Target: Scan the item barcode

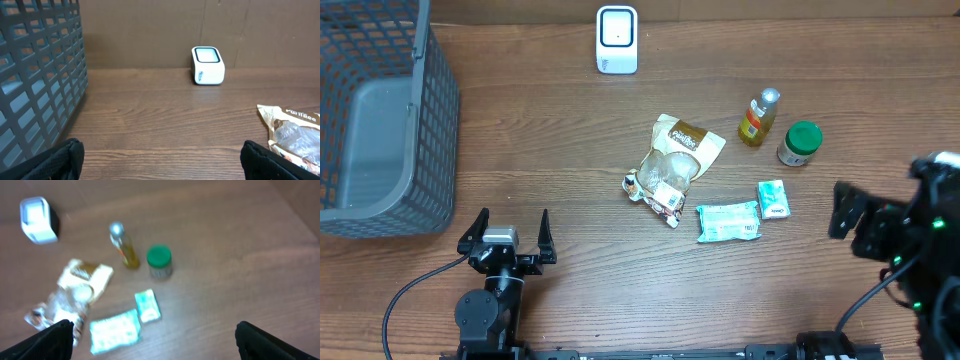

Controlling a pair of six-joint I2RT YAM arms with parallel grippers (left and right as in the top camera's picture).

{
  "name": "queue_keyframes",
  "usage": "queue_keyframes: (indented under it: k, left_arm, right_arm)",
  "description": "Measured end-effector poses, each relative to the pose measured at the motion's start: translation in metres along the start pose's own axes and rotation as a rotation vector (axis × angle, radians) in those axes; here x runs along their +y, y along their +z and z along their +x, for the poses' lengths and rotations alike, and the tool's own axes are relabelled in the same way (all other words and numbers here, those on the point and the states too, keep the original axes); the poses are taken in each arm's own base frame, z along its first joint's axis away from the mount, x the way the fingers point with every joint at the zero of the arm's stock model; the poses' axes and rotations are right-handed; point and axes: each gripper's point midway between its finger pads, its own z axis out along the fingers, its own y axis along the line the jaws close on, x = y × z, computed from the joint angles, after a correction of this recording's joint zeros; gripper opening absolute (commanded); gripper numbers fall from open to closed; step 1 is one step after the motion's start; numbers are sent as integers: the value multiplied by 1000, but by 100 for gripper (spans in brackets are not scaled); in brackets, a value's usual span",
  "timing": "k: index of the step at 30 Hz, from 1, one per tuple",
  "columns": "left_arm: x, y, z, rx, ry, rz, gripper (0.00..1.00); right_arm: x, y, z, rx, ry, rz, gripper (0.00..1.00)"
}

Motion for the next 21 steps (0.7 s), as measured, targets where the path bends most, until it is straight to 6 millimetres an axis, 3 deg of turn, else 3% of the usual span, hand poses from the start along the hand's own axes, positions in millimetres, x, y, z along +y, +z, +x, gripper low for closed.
queue_keyframes:
  k: [3,11,17,21]
  left_arm:
    - [0,0,0,0,0,0,100]
    - [0,0,0,1,0,0,100]
    - [0,0,0,0,0,0,100]
    - [0,0,0,0,0,0,100]
  right_arm:
    - [-3,19,29,53,-12,11,100]
    - [-6,50,62,-82,5,-17,100]
    - [-3,65,73,-226,25,-62,100]
    - [9,78,70,-335,33,-135,100]
